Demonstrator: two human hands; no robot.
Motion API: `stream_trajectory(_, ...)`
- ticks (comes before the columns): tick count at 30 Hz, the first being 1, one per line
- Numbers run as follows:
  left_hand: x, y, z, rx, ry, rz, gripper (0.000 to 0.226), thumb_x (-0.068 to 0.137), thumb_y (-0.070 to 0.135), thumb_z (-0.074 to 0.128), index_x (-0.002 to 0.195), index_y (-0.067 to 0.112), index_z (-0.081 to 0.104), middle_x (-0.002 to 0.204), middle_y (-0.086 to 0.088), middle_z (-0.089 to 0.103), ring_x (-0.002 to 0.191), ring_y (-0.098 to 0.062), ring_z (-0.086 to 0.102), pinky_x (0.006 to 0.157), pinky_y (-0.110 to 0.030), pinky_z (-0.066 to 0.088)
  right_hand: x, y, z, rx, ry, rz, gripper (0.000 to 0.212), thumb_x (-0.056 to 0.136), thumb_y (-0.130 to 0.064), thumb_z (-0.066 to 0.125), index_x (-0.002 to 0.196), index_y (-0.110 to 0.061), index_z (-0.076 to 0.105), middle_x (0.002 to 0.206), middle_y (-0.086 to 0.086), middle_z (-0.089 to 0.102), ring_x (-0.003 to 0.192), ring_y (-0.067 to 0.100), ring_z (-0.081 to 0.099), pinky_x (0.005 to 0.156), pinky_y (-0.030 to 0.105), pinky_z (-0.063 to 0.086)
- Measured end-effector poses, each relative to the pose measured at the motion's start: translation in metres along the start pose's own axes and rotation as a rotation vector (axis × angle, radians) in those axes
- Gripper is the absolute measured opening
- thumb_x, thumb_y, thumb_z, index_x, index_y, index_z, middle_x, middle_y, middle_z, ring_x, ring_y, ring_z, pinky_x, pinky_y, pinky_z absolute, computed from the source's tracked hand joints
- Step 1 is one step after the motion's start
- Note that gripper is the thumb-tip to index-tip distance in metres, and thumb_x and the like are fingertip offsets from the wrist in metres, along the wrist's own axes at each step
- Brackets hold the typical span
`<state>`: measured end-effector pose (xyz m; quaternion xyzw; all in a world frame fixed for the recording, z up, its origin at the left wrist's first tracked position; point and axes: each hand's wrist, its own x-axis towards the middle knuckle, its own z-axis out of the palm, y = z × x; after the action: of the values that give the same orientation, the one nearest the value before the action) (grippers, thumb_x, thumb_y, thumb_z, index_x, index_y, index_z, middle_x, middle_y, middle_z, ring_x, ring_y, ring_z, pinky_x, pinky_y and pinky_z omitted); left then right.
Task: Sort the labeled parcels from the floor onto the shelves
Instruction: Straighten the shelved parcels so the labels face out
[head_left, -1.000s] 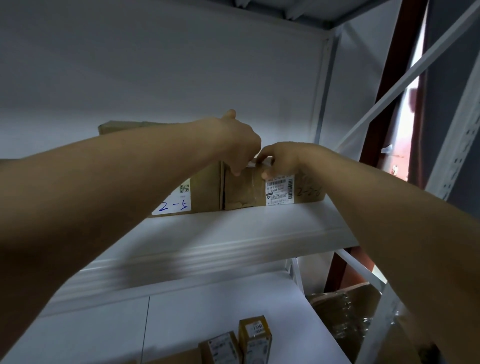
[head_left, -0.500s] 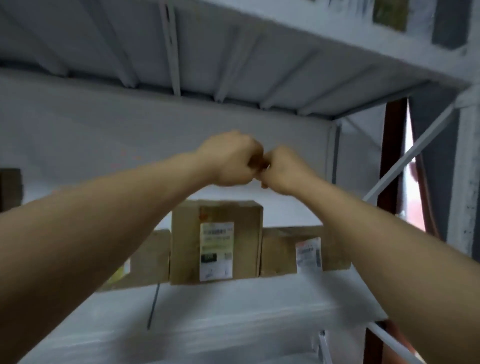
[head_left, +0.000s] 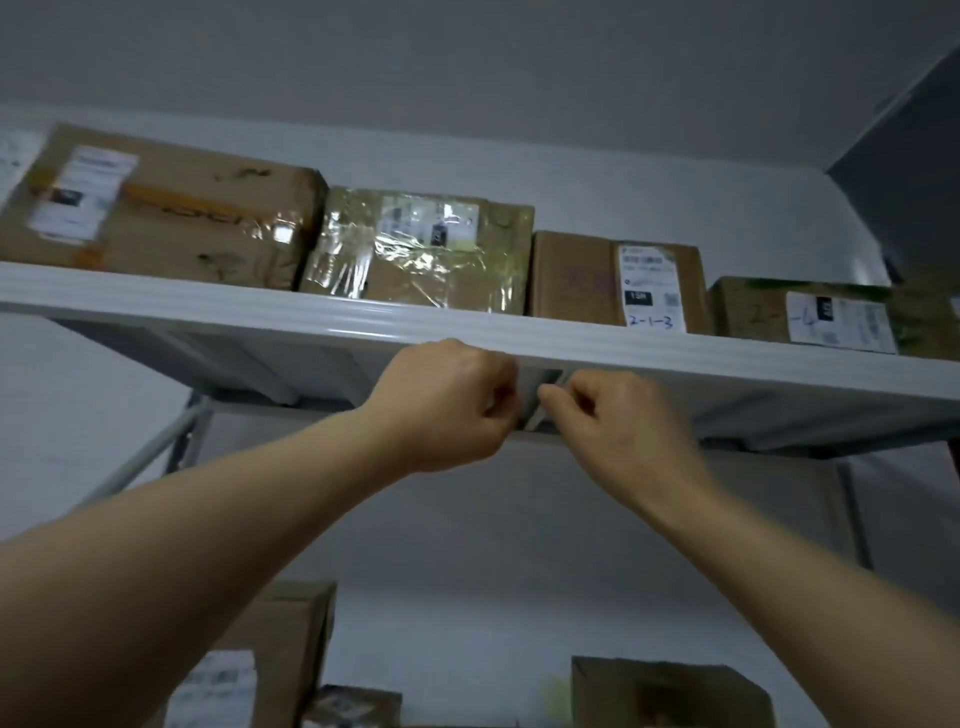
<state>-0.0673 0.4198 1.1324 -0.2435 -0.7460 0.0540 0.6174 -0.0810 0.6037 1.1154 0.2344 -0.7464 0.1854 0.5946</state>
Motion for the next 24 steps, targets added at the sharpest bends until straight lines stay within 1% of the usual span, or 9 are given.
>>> stream_trajectory(2,-0.011,-0.025,-0.016,0.030,-0.023,-0.003,0.021,0.090,0.038,0.052,0.082,0.021,0.061,0.072,0.003,0.064,0.065,-0.023,0.056,0.052,-0.029,0.038,0.012,-0.026,0.008,0.030,0.009,-0.030,0.045,0.096,-0.042,0.054,0.061,-0.014,0.052,0.058,0.000,0.057,0.061,0.023,0.057,0.058,0.044,0.050)
stream_trajectory(6,-0.031,-0.059,-0.037,0.090,-0.027,0.005,0.025,0.091,0.038,0.048,0.081,0.019,0.060,0.072,0.001,0.065,0.065,-0.024,0.057,0.057,-0.034,0.048,0.024,-0.065,0.024,0.033,0.019,-0.076,0.036,0.096,-0.041,0.054,0.067,-0.020,0.053,0.063,-0.004,0.059,0.065,0.017,0.055,0.059,0.040,0.050)
stream_trajectory(10,-0.040,-0.070,-0.050,0.113,-0.046,-0.022,0.024,0.092,0.038,0.049,0.084,0.020,0.062,0.075,0.002,0.065,0.068,-0.023,0.058,0.059,-0.033,0.049,0.026,-0.081,0.038,0.062,-0.025,-0.072,0.031,0.095,-0.041,0.055,0.072,-0.021,0.055,0.066,-0.005,0.060,0.069,0.019,0.057,0.060,0.036,0.047)
stream_trajectory(13,-0.041,-0.069,-0.057,0.134,-0.050,-0.012,0.022,0.092,0.037,0.051,0.084,0.020,0.062,0.075,0.002,0.064,0.069,-0.023,0.056,0.061,-0.035,0.049,0.026,-0.084,0.038,0.086,-0.026,-0.071,0.030,0.095,-0.041,0.056,0.072,-0.021,0.056,0.067,-0.005,0.060,0.070,0.018,0.056,0.060,0.035,0.045)
stream_trajectory(16,-0.030,-0.058,-0.060,0.146,-0.050,-0.009,0.019,0.091,0.038,0.054,0.083,0.023,0.061,0.067,0.007,0.056,0.062,-0.016,0.050,0.058,-0.031,0.045,0.024,-0.072,0.025,0.076,0.007,-0.076,0.031,0.097,-0.040,0.054,0.073,-0.021,0.056,0.068,-0.004,0.060,0.070,0.017,0.055,0.057,0.032,0.040)
stream_trajectory(20,0.002,-0.016,-0.055,0.117,0.007,0.042,0.020,0.090,0.035,0.060,0.072,0.030,0.052,0.055,0.015,0.043,0.050,-0.002,0.038,0.048,-0.024,0.031,0.027,-0.031,-0.005,0.053,0.044,-0.074,0.028,0.098,-0.040,0.053,0.077,-0.022,0.058,0.072,-0.006,0.061,0.075,0.018,0.058,0.064,0.034,0.046)
stream_trajectory(22,0.022,0.010,-0.048,0.111,0.020,0.055,0.022,0.090,0.035,0.059,0.071,0.030,0.049,0.054,0.016,0.041,0.050,0.000,0.036,0.048,-0.023,0.027,0.029,-0.003,-0.022,0.026,0.057,-0.067,0.027,0.099,-0.041,0.052,0.079,-0.023,0.059,0.073,-0.008,0.061,0.073,0.015,0.058,0.063,0.033,0.048)
stream_trajectory(24,0.044,0.034,-0.039,0.129,0.061,0.054,0.021,0.090,0.037,0.057,0.072,0.029,0.050,0.057,0.014,0.042,0.052,-0.005,0.039,0.049,-0.023,0.027,0.031,0.028,-0.039,0.016,0.077,-0.058,0.026,0.099,-0.040,0.051,0.080,-0.024,0.059,0.074,-0.008,0.061,0.071,0.014,0.057,0.062,0.033,0.048)
